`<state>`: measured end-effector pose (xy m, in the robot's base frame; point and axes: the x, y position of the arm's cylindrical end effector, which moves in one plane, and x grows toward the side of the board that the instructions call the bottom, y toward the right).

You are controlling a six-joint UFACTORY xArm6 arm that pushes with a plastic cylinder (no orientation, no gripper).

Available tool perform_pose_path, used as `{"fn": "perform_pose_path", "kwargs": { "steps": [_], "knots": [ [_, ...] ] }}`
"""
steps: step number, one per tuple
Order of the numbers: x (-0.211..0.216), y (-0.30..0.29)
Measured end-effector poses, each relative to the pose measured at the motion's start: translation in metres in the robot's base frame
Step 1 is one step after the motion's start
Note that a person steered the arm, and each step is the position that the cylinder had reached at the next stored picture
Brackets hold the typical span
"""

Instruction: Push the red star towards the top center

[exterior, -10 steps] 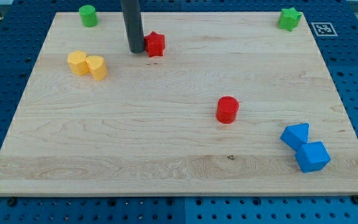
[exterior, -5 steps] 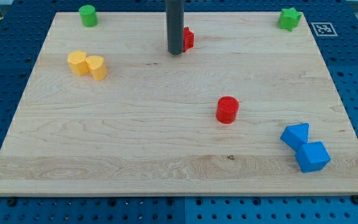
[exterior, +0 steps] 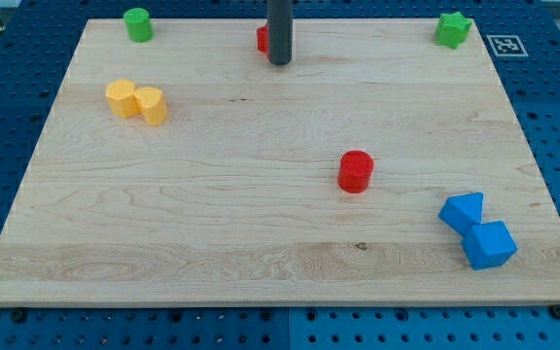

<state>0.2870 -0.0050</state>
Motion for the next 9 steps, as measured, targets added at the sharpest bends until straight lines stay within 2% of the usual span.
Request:
{"fn": "perform_pose_path", "kwargs": {
  "steps": [3, 9],
  "knots": [
    [-0.018, -0.033],
    [-0.04, -0.015]
  ]
}}
